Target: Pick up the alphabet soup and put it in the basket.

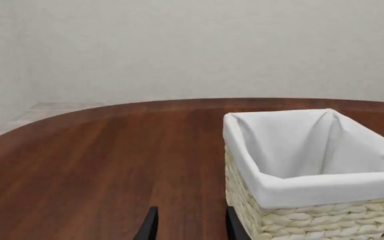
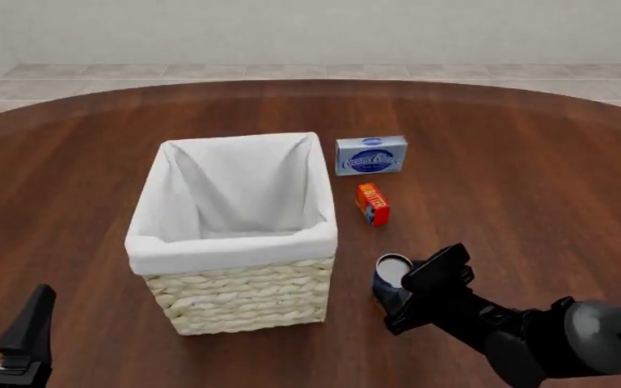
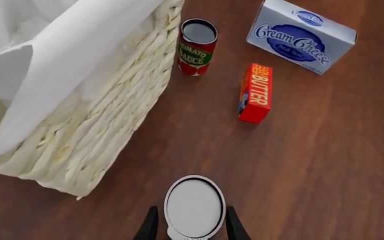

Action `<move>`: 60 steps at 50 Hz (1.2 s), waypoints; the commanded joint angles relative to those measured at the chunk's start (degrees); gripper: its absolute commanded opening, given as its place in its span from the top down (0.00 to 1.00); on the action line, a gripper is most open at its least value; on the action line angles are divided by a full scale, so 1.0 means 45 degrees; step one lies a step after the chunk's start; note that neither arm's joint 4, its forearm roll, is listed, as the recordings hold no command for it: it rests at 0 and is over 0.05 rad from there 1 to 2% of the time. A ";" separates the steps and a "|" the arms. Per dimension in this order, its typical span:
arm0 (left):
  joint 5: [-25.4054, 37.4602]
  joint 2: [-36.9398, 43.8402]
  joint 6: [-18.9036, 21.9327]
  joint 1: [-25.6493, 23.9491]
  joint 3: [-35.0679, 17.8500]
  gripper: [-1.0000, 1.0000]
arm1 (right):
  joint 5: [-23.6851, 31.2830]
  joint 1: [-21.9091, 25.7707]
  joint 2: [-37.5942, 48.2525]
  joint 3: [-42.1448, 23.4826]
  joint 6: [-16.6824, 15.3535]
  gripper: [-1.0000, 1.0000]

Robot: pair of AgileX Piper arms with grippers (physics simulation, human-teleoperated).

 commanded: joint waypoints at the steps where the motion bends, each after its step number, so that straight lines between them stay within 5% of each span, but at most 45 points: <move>1: 0.0000 0.0000 0.0000 0.0000 0.0000 0.00 | -0.0091 -0.0102 0.0504 -0.0030 -0.0180 0.00; 16: 0.0000 0.0000 0.0000 0.0000 0.0000 0.00 | -0.0157 -0.0235 0.0717 -0.0119 -0.0329 0.00; 17: 0.0000 0.0000 0.0000 0.0000 0.0000 0.00 | -0.0239 -0.0288 0.0615 -0.0060 -0.0406 1.00; 32: 0.0000 0.0000 0.0000 0.0000 0.0000 0.00 | -0.0198 -0.0226 0.0303 -0.0009 -0.0320 1.00; 60: 0.0000 0.0000 0.0000 0.0000 0.0000 0.00 | 0.2103 -0.0685 -0.3570 -0.0255 -0.0703 1.00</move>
